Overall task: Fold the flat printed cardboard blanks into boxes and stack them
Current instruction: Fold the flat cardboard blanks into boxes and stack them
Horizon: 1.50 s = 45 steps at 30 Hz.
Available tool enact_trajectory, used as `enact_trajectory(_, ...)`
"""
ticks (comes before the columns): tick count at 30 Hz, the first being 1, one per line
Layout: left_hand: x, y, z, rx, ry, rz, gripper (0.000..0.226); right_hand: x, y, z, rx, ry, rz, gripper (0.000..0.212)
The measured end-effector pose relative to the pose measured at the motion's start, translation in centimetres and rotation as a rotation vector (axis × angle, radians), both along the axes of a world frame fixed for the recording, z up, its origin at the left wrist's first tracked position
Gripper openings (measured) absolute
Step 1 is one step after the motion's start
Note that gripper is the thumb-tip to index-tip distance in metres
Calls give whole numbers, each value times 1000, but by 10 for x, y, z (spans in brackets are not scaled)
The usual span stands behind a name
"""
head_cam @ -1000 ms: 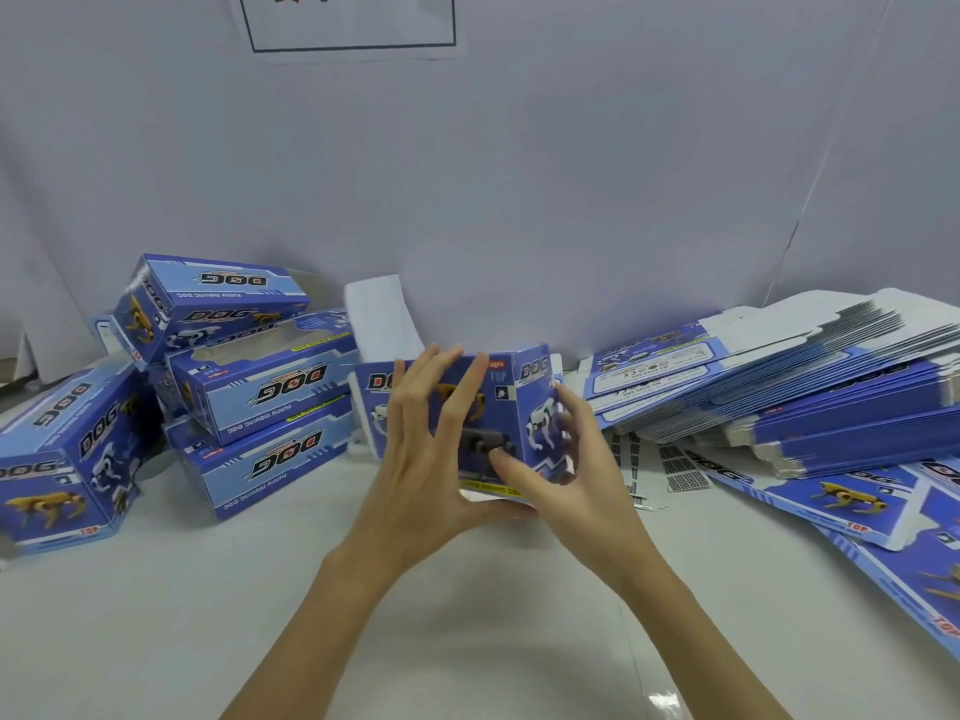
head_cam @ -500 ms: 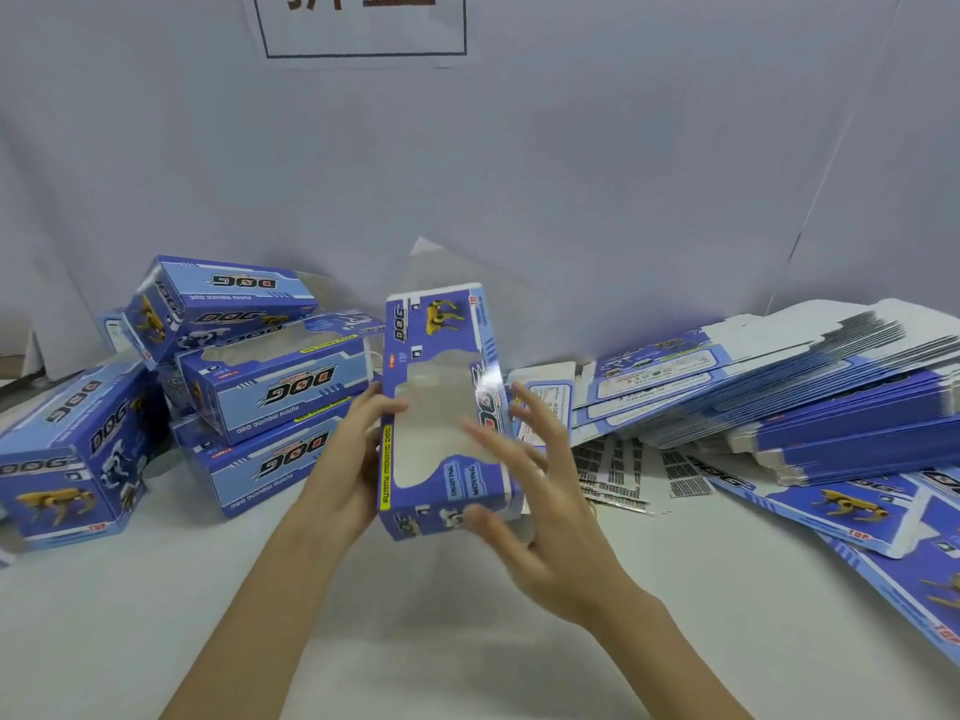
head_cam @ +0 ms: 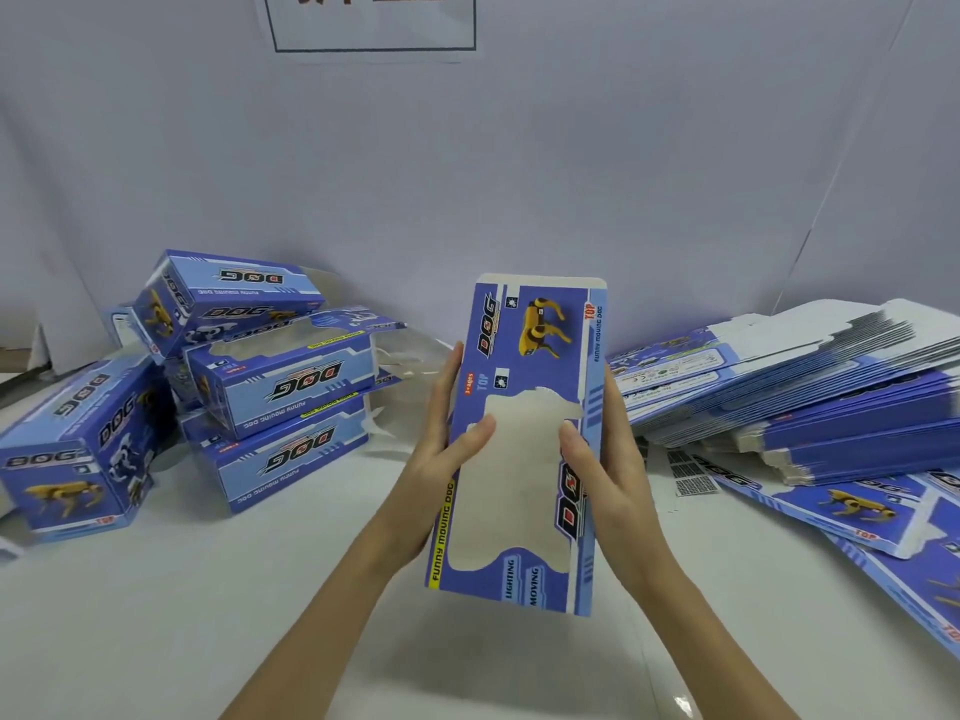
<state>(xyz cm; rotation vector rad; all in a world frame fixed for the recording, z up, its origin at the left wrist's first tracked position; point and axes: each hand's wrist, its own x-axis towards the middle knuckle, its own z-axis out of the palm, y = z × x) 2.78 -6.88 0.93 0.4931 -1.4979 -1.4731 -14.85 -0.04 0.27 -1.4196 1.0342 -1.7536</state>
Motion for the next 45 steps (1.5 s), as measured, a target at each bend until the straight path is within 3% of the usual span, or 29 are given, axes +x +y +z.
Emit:
enact_trajectory(7,-1,7,5,-12,38,28,67,2,0,-2,-12,50,-53,73)
enact_trajectory(19,-2,2,-4,21,10,-9,42,2,-2,-6,9,75,-77,32)
enact_trajectory(25,0,-6,5,-178,23,397,49,7,0,-1,-88,279,-334,76)
enact_trajectory(29,13,-11,8,-172,52,168,43,25,3,-4,20,380,-149,105)
enact_trajectory(32,21,-13,16,-189,82,149,60,28,3,4,189,254,-122,126)
enact_trajectory(36,27,-13,21,4,129,236,55,31,2,8,286,-58,107,109)
enact_trajectory(39,22,-19,23,151,10,178,63,33,4,12,411,-250,334,84)
enact_trajectory(41,24,-18,25,152,-67,191,55,29,8,11,436,-438,479,63)
enact_trajectory(43,24,-22,22,273,-26,146,49,27,11,8,454,-520,462,41)
enact_trajectory(45,22,-23,20,355,31,162,56,27,8,3,491,-446,339,32)
